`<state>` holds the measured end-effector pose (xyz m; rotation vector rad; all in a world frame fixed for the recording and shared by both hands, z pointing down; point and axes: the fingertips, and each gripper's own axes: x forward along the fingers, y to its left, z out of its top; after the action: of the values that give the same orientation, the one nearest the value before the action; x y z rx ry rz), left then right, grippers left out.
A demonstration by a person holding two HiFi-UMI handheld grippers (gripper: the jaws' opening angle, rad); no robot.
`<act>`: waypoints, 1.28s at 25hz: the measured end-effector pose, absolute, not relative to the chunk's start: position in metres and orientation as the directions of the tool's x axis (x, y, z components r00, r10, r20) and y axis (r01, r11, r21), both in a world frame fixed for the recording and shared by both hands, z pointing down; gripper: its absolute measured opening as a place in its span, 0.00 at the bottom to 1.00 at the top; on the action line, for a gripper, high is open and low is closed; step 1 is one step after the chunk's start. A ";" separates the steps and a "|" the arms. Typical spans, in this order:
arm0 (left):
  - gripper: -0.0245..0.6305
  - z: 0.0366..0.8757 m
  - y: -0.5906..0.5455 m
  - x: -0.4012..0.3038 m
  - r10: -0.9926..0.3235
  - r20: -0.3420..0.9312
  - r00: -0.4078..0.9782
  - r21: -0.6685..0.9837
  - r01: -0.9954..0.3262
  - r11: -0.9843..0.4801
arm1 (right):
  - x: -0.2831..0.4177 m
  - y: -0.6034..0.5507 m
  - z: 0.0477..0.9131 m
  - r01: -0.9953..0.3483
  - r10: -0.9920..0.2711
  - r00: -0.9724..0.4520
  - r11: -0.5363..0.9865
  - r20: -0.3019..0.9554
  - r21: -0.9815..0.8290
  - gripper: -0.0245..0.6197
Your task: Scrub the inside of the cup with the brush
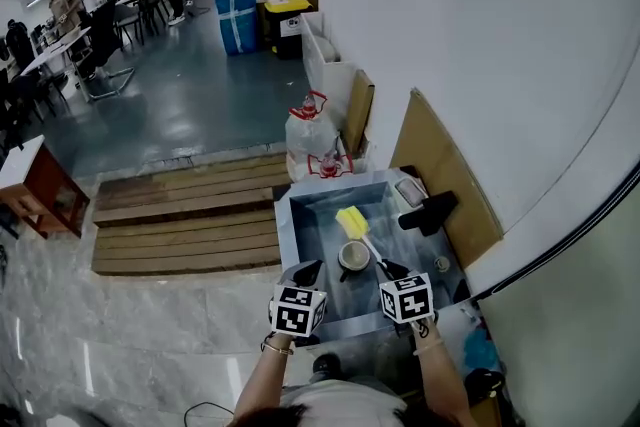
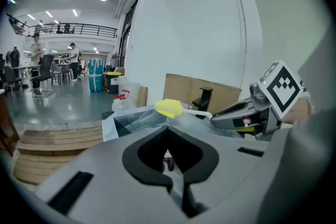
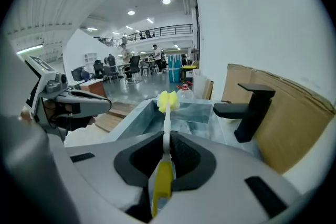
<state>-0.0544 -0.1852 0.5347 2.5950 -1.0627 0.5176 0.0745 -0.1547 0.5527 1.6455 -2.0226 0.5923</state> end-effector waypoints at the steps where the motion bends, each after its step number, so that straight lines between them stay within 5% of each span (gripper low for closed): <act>1: 0.05 0.529 -0.183 -0.054 -0.619 0.418 0.665 0.128 -0.717 -0.685 | 0.074 -0.153 0.549 -0.982 -0.793 -0.176 0.186 0.583 -0.044 0.12; 32: 0.05 0.399 -0.039 -0.051 -0.770 0.169 0.615 0.024 -0.783 -0.621 | 0.071 -0.038 0.438 -0.959 -0.930 -0.282 0.278 0.236 -0.051 0.12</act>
<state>-0.0510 -0.0386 0.3989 2.7367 -1.3196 0.2171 0.0706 -0.0383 0.4376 1.7762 -2.3787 0.2739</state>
